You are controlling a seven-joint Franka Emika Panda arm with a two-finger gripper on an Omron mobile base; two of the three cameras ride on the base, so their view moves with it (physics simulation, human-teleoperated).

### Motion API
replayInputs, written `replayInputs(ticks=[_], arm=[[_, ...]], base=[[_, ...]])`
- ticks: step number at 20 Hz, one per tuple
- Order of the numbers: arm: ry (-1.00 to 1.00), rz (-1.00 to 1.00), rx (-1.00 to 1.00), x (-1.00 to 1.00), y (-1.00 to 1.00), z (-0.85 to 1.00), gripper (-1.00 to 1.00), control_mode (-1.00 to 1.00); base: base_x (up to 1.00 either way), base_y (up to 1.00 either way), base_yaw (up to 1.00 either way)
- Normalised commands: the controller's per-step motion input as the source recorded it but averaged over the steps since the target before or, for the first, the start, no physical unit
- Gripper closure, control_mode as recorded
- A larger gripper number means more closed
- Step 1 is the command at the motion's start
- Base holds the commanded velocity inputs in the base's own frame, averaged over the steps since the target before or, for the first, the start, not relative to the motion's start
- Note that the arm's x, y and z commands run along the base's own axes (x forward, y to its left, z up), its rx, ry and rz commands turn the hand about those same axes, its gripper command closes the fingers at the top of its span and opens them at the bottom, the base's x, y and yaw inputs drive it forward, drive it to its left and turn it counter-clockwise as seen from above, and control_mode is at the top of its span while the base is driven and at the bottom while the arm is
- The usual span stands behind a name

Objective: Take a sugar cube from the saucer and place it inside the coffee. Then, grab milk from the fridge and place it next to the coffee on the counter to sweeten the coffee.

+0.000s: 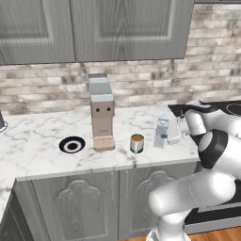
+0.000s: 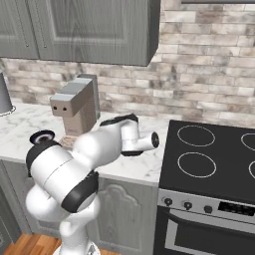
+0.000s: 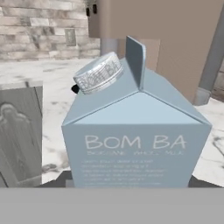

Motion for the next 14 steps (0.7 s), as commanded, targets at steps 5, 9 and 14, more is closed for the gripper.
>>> replayInputs(ticks=[5, 9, 14], arm=[[0.00, 0.00, 0.00, 0.14, 0.17, -0.35, 1.00, -1.00], [0.00, 0.00, -0.06, 0.21, 0.03, -0.28, 1.00, -1.00], [0.00, 0.00, -0.05, 0.20, 0.00, -0.34, 1.00, -1.00]], base=[[0.00, 0.00, 0.00], [0.00, 0.00, 0.00], [0.00, 0.00, 0.00]])
